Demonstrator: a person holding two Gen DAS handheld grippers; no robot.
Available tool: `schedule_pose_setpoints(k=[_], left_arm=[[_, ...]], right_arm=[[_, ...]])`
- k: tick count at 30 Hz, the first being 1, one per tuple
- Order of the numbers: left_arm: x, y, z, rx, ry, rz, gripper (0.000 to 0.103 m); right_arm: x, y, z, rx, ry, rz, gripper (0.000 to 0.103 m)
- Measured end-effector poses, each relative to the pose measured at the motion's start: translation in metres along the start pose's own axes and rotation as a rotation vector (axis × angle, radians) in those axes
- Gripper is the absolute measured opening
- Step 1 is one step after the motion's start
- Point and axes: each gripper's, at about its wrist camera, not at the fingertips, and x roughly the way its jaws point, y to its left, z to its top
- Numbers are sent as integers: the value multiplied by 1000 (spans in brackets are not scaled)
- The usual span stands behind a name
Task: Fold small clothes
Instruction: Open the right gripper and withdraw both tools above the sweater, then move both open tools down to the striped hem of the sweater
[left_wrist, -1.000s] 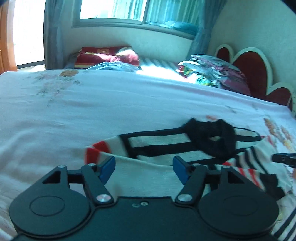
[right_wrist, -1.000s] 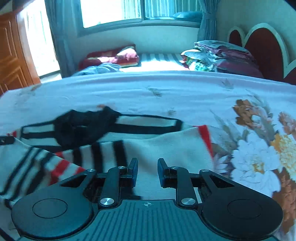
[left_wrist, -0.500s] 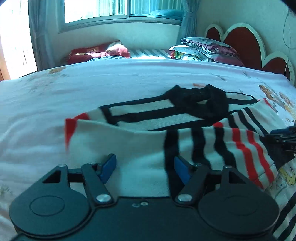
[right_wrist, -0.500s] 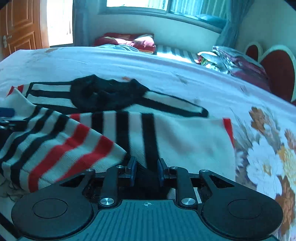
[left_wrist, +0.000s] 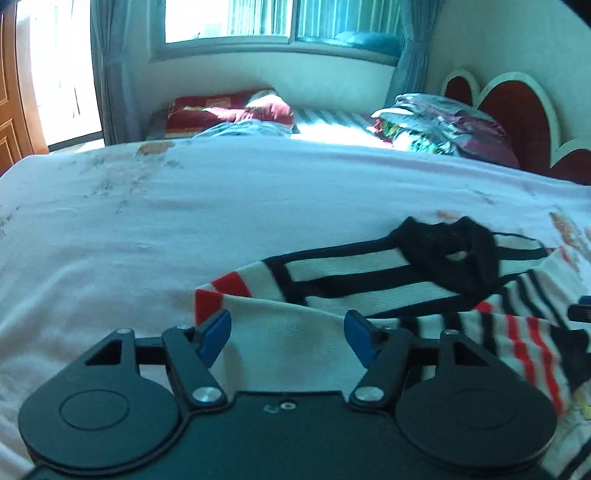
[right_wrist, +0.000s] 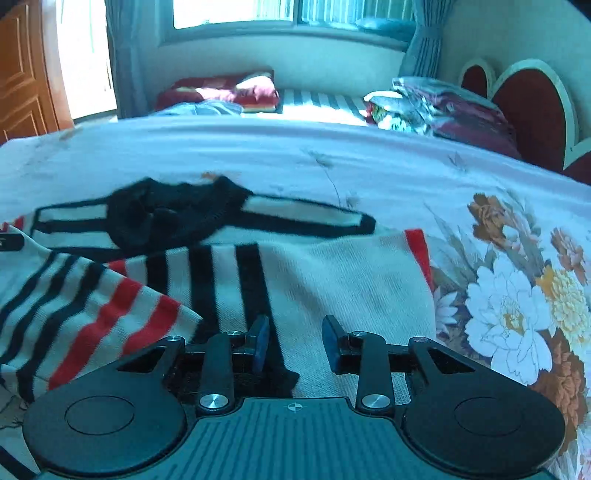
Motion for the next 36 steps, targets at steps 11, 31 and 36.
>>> schedule_pose_setpoints(k=[11,31,36], left_arm=[[-42,-46,-86,91,42,41,64],[-52,-34,-93,102,30,41,64],[-42,-41,-90,111,49,73,68]], right_arm=[[-20,75,-37,-185,36,151,33],[-30,-1,-51,-8,86,32,20],[-25,-2,-52,-6,64,37,20]])
